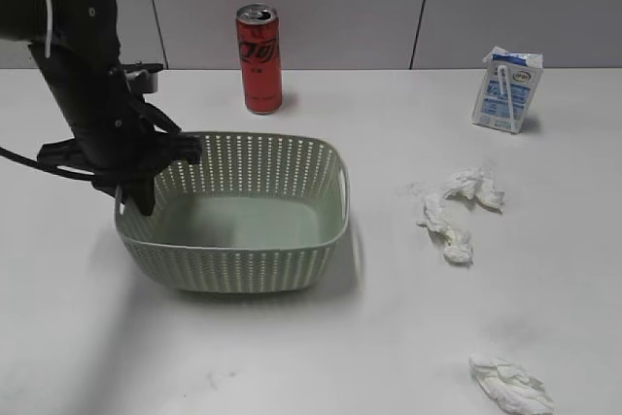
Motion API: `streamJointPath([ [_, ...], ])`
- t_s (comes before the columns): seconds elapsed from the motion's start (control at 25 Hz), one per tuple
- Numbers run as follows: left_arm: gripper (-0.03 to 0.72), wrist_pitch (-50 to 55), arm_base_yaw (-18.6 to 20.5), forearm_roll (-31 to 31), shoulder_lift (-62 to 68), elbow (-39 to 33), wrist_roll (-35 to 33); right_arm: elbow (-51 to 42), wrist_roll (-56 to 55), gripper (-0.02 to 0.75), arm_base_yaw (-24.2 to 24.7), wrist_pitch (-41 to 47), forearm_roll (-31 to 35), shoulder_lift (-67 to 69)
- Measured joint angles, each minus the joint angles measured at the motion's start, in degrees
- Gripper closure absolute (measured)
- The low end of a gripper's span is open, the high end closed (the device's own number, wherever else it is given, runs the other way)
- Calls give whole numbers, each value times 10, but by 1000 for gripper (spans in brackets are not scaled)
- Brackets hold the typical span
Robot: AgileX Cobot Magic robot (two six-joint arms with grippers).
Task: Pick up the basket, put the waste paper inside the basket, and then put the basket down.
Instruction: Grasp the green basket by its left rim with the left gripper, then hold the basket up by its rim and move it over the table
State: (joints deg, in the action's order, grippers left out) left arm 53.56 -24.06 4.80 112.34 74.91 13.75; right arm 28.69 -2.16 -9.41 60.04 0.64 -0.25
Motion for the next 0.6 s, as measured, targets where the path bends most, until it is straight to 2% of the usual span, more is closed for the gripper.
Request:
streamJointPath([
  [0.36, 683, 67, 0, -7, -118, -4, 0, 0, 0, 155, 0, 0, 0, 0],
  [0.6, 683, 72, 0, -6, -197, -47, 0, 0, 0, 155, 0, 0, 0, 0],
])
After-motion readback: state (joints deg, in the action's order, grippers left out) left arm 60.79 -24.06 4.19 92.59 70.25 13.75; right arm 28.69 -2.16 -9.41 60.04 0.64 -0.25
